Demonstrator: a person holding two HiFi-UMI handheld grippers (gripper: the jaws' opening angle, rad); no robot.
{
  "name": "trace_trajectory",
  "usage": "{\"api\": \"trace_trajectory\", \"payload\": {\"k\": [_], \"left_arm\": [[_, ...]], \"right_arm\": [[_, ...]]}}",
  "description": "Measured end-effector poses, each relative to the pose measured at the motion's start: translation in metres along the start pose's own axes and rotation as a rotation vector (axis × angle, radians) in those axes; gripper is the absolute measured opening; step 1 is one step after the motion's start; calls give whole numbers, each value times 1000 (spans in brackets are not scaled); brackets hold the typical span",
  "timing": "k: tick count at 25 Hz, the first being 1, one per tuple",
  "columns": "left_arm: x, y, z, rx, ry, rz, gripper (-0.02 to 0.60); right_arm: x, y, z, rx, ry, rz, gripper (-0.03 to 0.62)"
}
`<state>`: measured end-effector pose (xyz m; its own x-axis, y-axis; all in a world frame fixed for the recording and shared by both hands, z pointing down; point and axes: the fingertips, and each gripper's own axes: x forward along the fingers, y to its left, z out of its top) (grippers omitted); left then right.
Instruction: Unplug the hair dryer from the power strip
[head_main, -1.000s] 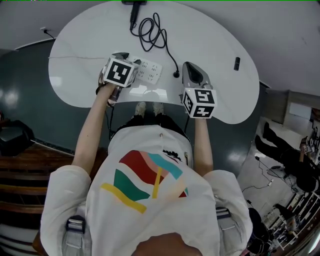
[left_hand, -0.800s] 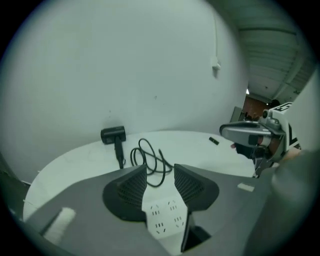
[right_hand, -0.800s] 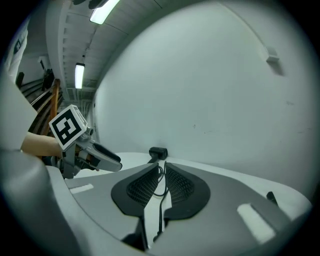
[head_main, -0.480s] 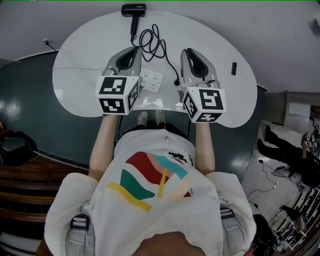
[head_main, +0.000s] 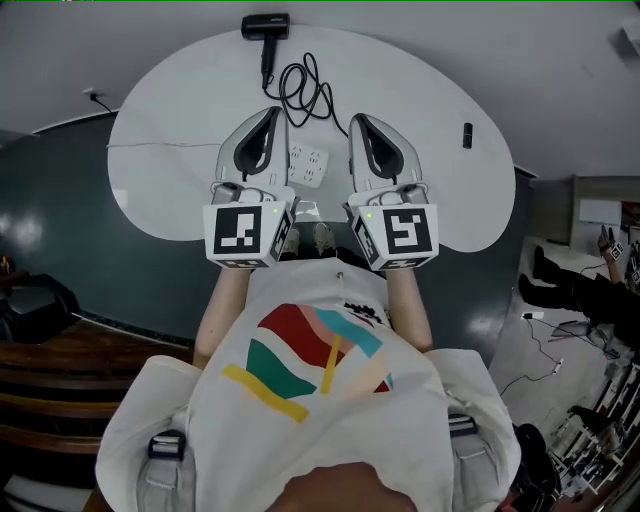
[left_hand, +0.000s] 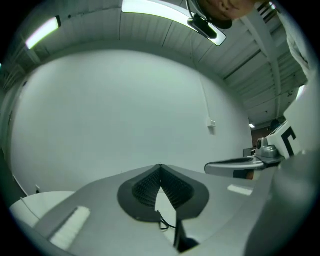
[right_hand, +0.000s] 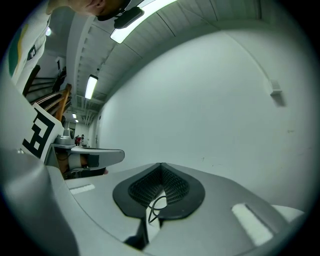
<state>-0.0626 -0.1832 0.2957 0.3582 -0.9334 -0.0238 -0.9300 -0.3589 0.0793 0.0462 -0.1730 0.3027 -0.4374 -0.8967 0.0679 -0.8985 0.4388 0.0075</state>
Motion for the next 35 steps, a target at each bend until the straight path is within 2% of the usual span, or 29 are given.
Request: {"api": "trace_trajectory", "payload": {"k": [8,35], "left_arm": [[-5,-2,6,39,-23,-9,0],[-1,-8,-1,55,7,-45,0]], "right_arm": [[-9,7,-14,-7,26,-1,14],[-14,-5,-22,-16,58,-61,14]]}}
